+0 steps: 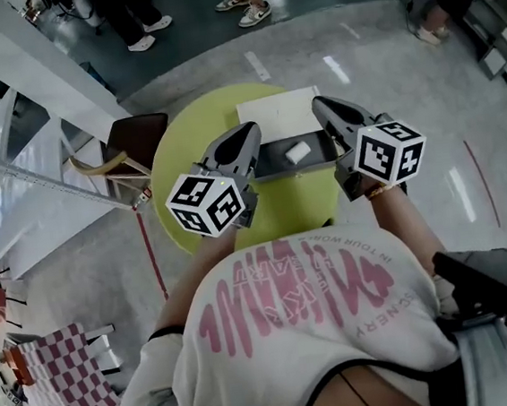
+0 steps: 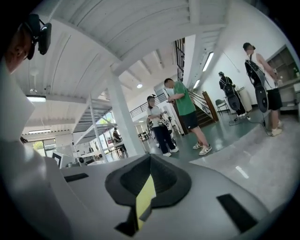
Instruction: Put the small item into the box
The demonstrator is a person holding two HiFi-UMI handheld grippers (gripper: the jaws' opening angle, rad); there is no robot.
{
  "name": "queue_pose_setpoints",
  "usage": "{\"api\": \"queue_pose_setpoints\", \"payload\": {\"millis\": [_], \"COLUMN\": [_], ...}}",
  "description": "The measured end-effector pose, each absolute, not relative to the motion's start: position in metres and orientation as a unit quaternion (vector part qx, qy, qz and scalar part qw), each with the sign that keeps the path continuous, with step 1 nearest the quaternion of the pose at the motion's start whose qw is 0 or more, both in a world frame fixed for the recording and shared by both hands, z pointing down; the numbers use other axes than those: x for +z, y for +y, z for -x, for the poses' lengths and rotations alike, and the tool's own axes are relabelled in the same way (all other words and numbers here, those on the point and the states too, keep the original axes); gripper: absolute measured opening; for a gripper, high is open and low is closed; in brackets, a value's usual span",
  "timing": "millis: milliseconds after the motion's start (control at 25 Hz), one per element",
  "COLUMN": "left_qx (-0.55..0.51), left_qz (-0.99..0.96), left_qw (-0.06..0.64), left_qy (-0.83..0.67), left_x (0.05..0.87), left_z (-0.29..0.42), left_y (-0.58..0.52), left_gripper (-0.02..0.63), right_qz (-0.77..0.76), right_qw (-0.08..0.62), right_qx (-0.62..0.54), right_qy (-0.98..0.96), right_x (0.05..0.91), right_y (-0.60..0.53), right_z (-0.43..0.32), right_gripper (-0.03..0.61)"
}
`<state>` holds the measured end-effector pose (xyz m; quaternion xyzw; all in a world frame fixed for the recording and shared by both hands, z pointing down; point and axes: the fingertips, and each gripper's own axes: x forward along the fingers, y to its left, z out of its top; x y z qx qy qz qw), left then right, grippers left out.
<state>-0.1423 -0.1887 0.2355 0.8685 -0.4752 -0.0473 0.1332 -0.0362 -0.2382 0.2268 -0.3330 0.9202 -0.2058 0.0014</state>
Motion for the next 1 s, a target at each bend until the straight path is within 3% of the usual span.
{"api": "queue_pose_setpoints", "payload": {"millis": [160, 360, 1000], "left_qx": [-0.069, -0.071, -0.069], "left_qz": [-0.856, -0.851, -0.852], "left_qw": [0.099, 0.088, 0.112], "left_qy": [-0.503, -0.513, -0.508], "left_x": [0.213, 0.205, 0.226], "left_z": [0.167, 0.183, 0.202], "left_y": [-0.155, -0.119, -0.001], "left_gripper": [0.008, 0.009, 0.008], "right_qz": [0.349, 0.378, 0.405], "right_qw": [0.023, -0.006, -0.052], "right_qx": [-0.149, -0.108, -0.139], "right_qy": [0.925, 0.92, 0.902], "right_x": [0.194, 0.194, 0.239], "right_y": [-0.211, -0.177, -0.057], "right_z": [0.046, 0.051, 0.051], "right_gripper": [0.006, 0.006, 0.005]}}
